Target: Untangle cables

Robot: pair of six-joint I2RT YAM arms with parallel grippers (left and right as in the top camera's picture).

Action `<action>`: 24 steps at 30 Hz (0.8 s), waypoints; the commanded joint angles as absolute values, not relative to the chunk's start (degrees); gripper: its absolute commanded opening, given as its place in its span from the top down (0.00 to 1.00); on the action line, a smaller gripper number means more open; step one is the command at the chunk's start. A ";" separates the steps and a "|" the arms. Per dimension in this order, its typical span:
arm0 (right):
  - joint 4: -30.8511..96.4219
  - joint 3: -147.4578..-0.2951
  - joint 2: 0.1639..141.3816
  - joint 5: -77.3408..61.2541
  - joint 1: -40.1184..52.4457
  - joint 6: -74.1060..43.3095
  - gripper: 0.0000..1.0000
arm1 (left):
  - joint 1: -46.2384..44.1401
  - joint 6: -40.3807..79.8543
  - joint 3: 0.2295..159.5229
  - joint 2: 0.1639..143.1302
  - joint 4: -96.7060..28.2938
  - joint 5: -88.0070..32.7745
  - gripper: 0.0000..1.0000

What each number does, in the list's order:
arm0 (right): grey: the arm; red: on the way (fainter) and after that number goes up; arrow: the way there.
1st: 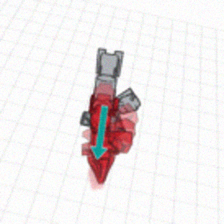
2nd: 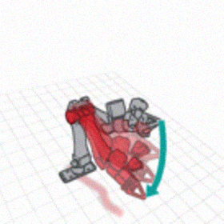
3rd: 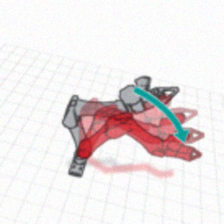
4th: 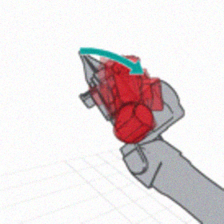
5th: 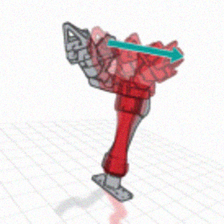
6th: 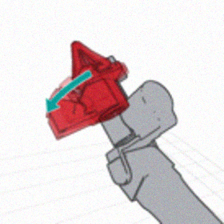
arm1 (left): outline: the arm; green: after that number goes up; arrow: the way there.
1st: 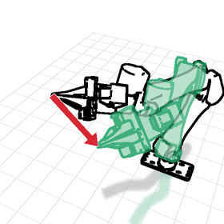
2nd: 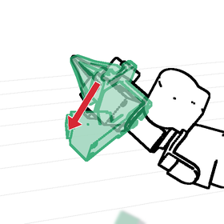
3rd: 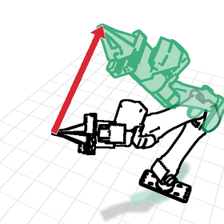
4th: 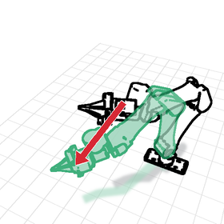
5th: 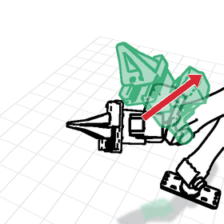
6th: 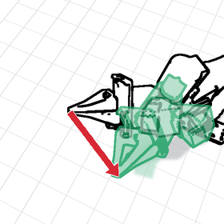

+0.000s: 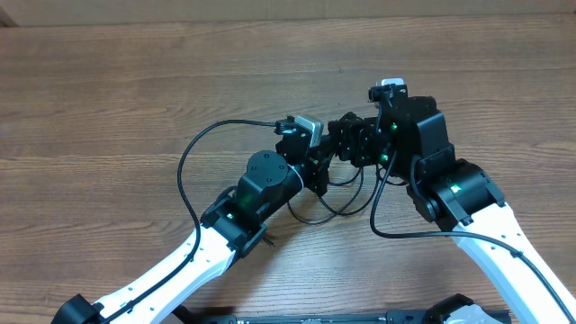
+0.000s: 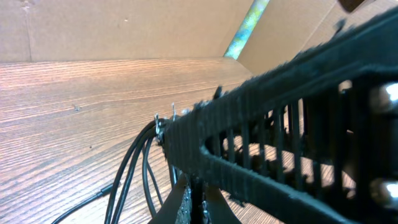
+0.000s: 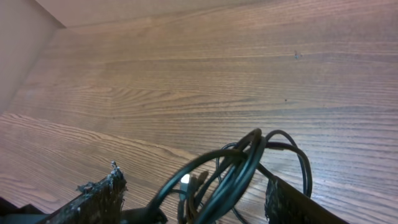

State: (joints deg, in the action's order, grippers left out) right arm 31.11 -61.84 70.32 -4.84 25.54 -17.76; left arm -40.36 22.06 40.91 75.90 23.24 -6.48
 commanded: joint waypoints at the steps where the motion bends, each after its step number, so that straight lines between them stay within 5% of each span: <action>1: 30.98 -63.81 70.91 -4.05 25.36 -17.58 0.30 | -40.10 20.53 41.30 76.16 23.68 -7.14 0.96; 7: 31.00 -63.81 70.96 -3.11 25.32 -17.58 0.35 | -40.07 19.00 41.30 76.16 20.97 -6.68 0.96; 9: 31.00 -63.81 70.96 -3.03 25.32 -17.58 0.33 | -40.05 18.81 41.32 76.16 19.20 -5.65 0.81; 11: 31.00 -63.81 70.96 -3.03 25.32 -17.56 0.28 | -40.03 18.81 41.32 76.18 16.73 -4.10 0.55; 18: 31.22 -63.81 70.96 -2.07 25.32 -17.56 0.27 | -40.03 18.81 41.30 76.18 10.24 -3.57 0.02; 24: 32.71 -63.81 71.24 2.11 25.32 -17.56 0.23 | -40.03 18.81 41.32 76.18 7.79 -0.01 0.00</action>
State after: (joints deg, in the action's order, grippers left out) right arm 32.62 -61.84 70.89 -1.17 25.54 -17.76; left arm -40.36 19.31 40.91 75.90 8.47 -3.38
